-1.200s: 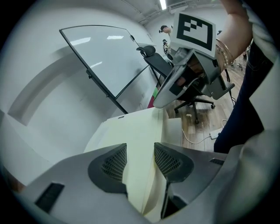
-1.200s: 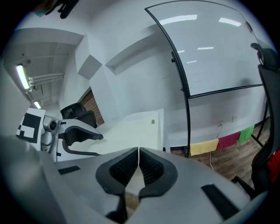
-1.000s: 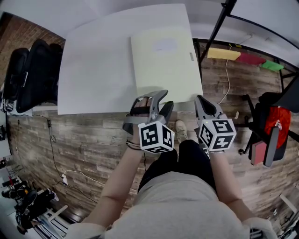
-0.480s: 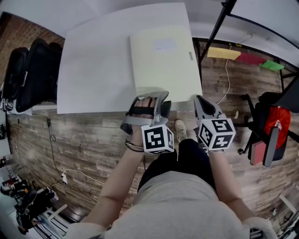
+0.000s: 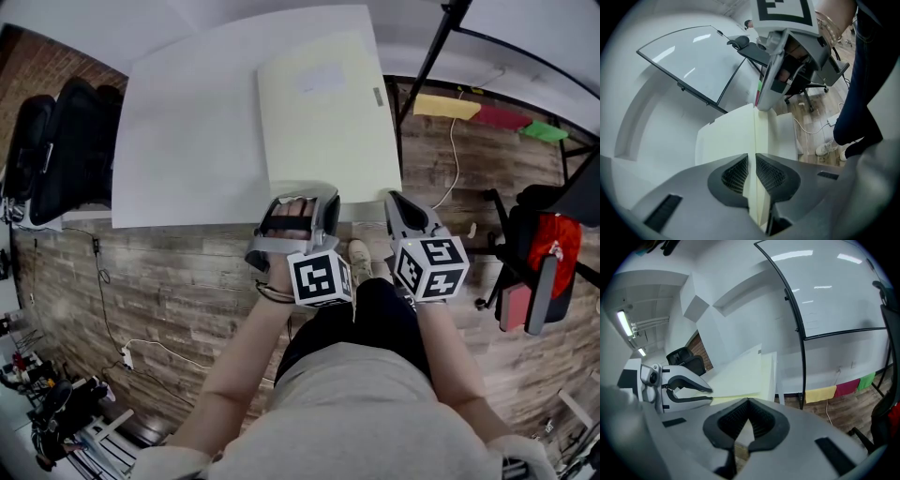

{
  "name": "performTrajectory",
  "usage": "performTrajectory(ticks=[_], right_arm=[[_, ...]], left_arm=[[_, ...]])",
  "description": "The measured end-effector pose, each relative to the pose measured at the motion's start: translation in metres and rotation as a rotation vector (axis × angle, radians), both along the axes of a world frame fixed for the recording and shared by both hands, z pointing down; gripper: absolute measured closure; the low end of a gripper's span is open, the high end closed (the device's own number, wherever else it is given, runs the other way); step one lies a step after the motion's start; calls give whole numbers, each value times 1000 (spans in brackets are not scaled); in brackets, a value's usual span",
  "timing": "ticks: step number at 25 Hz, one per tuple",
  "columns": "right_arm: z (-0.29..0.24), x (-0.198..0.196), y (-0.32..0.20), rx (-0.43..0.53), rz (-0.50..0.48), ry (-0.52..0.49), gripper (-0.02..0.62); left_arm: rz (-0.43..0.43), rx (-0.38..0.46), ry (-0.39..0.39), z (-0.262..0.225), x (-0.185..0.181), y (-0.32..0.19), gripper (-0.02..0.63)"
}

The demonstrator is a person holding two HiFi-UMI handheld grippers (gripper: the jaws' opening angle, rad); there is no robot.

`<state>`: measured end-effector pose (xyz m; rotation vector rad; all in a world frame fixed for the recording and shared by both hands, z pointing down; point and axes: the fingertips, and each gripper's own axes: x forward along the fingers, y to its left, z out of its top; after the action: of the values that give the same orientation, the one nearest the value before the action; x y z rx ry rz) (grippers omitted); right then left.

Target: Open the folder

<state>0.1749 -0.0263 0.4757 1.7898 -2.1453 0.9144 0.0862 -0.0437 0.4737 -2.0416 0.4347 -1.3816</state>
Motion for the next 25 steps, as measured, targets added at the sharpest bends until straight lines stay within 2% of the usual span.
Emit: performTrajectory(ticks=[8,15,19,25], right_arm=[[0,0,-1,-3,-13,-10,574],[1,2,0,-17,-25,-17,574],[-1,0,-2,-24,-49,-23,574],[-19,-3,-14,32,-91,-26,574]], left_arm=[[-33,-32,39,-1,-3,1,549],[-83,-62,121,-12,-4,2,563],[-106,-74,136,-15,-7,3,566],[-143,-92,186,-22,-3,2,571]])
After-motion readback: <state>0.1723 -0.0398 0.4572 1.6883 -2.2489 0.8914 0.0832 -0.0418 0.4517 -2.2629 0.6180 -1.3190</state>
